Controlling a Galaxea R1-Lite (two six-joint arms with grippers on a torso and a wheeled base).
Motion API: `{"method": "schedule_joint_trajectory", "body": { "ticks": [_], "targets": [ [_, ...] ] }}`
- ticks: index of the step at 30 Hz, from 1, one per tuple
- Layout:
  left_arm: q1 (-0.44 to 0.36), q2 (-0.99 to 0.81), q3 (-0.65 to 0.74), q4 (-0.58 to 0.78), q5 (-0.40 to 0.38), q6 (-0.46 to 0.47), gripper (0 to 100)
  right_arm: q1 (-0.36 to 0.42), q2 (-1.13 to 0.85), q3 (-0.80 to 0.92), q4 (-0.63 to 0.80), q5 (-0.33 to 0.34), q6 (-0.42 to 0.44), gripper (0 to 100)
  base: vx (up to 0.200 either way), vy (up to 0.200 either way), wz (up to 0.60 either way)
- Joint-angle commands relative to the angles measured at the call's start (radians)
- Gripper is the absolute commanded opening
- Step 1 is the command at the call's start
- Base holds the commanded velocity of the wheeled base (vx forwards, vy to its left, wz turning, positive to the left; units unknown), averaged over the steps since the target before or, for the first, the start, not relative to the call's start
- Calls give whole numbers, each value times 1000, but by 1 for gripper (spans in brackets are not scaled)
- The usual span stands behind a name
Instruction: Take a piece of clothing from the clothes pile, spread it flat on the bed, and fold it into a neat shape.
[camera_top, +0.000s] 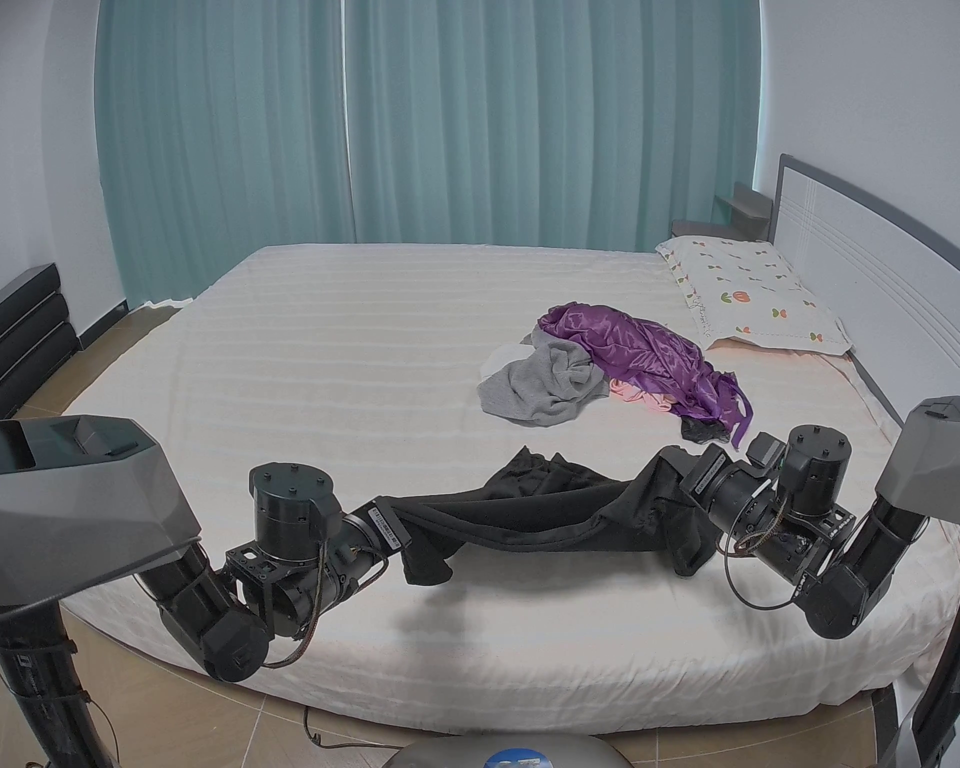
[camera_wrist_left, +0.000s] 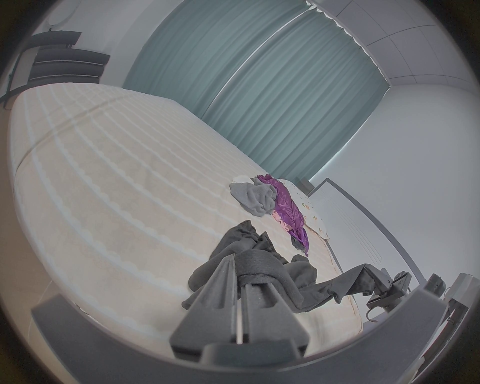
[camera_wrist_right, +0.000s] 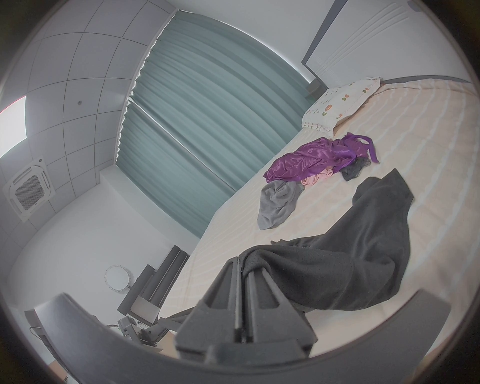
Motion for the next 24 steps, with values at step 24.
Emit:
{"method": "schedule_joint_trajectory", "body": {
  "ticks": [24],
  "targets": [
    [1,-22,2,-2,0,1,0,-2,4,-1,-5,0,7,0,0,200,0]
  ]
}}
